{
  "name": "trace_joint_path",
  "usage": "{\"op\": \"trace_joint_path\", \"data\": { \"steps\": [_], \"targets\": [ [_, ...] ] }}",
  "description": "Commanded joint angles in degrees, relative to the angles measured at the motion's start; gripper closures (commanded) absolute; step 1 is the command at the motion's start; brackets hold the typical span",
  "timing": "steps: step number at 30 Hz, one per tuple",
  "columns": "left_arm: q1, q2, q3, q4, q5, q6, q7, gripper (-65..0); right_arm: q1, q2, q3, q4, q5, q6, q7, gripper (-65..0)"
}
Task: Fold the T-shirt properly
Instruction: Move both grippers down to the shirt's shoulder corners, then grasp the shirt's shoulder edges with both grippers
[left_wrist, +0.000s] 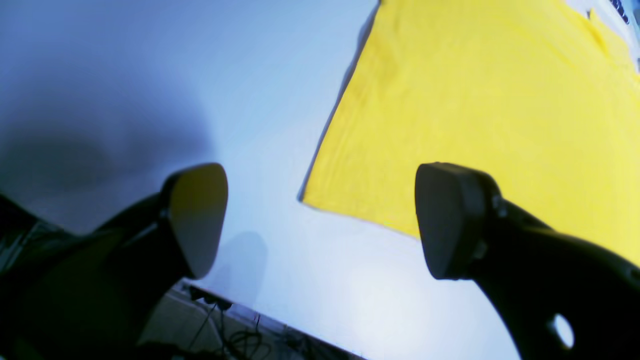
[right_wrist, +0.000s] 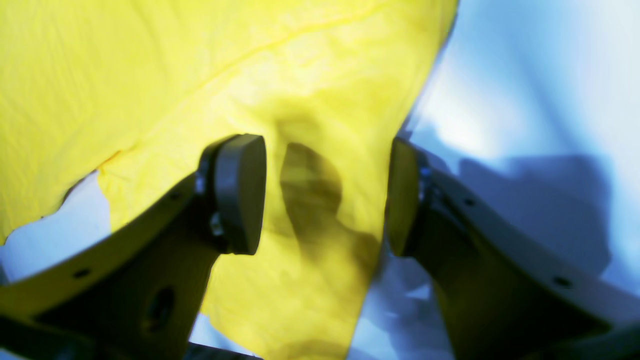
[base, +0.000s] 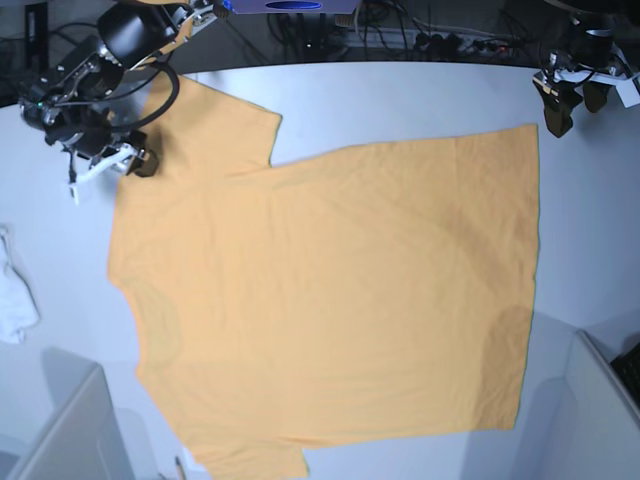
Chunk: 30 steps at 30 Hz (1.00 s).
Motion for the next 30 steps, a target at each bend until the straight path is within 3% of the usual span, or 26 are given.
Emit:
{"op": "trace_joint_path", "data": {
  "steps": [1, 4, 7, 10, 12, 16, 17, 24, 30],
  "targets": [
    [0.2, -0.3, -0.4, 0.5, -0.6, -0.2, -0.8, -56.3, -1.3, -1.0, -0.2, -1.4, -4.9, -0.1, -5.2, -32.3],
    [-1.2, -0.4, -0.1, -1.2, -0.8, -1.0, -0.8, -56.3, -2.2, -1.0, -0.3, -1.4, -4.9, -0.1, -5.2, -32.1],
    [-2.7, -0.2, -0.1, -4.6, -1.0, -4.2, -0.7, -56.3, -2.6, -0.9, -0.3, -1.4, -4.9, -0.1, -5.2, -32.0],
    [-5.2, 1.3, -0.7, -8.3, -0.9, -5.1, 3.2, -56.3, -2.7, -0.7, -0.3, -1.4, -4.9, -0.1, -5.2, -30.5],
    [-6.8, 1.5, -1.3, -10.4, -0.9, -5.1, 5.7, -56.3, -2.7, -0.7, -0.3, -1.4, -4.9, -0.1, -5.2, -23.3],
    [-10.3, 2.4, -1.8, -13.4, -0.8, -6.1, 9.2, -56.3, -2.7, -0.8, -0.3, -1.4, -4.9, -0.1, -5.2, -2.4],
    [-11.4, 2.8, -1.9, -14.1, -0.7, -6.1, 9.6, -56.3, -2.7, -0.8, -0.3, -1.4, -5.0, -0.1, -5.2, 0.0],
    [-16.4, 2.8, -1.8, -16.5, -0.5, -5.9, 14.2, -56.3, -2.7, -0.7, -0.4, -1.4, -5.0, -0.1, -5.2, 0.0],
    [-19.9, 2.9, -1.4, -20.6, -0.8, -5.9, 14.8, -56.3, -2.7, -0.7, -0.4, -1.4, -5.0, -0.1, -5.2, 0.0]
  ]
}}
